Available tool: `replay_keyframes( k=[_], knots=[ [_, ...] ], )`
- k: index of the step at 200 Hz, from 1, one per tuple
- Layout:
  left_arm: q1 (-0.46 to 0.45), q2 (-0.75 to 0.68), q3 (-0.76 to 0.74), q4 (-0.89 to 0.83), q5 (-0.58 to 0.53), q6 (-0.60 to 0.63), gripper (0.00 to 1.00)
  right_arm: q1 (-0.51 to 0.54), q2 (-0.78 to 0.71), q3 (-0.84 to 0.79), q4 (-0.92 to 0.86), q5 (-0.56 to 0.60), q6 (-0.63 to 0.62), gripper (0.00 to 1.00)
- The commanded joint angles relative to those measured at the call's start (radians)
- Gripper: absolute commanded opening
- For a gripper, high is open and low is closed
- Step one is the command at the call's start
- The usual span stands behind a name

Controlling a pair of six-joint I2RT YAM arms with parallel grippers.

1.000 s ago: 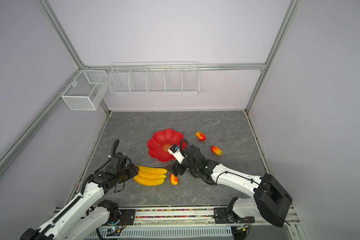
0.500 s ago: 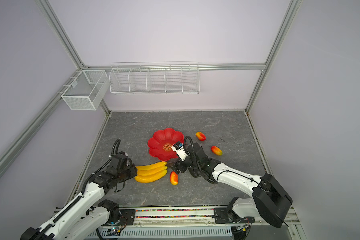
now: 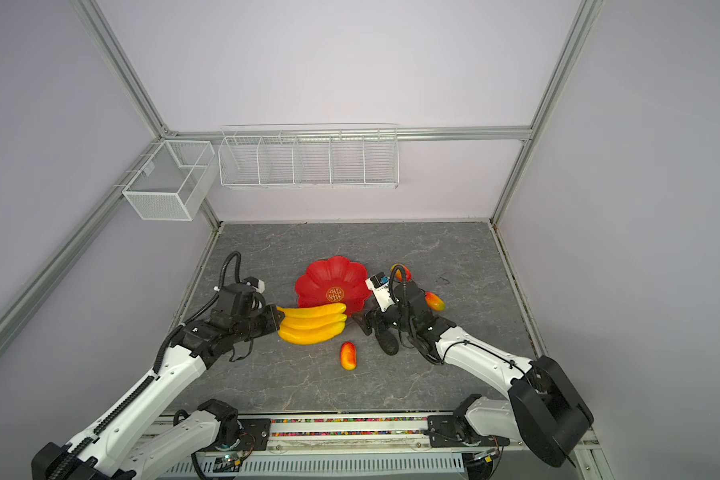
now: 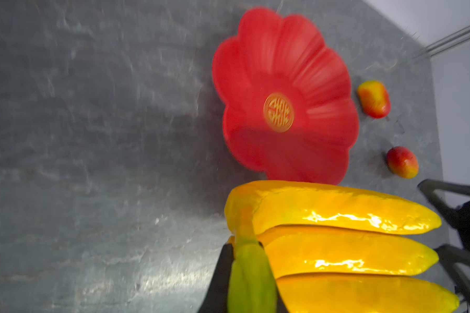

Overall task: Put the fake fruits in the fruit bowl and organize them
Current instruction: 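Lift the bananas and lower them into the red bowl with the left gripper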

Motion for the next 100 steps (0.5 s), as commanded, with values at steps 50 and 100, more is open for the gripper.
replay_keyframes(
  k=[50,100],
  knots=[
    [-0.022,0.483,0.461,-0.036,-0.228,0.163,0.0,-0.11,-0.115,-0.059,0.012,0.031,0.064,0.89],
    [-0.028,0.641,0.498,0.047,-0.218,0.174,0.0,-0.153,-0.086,-0.054,0.013,-0.014,0.101,0.88]
  ],
)
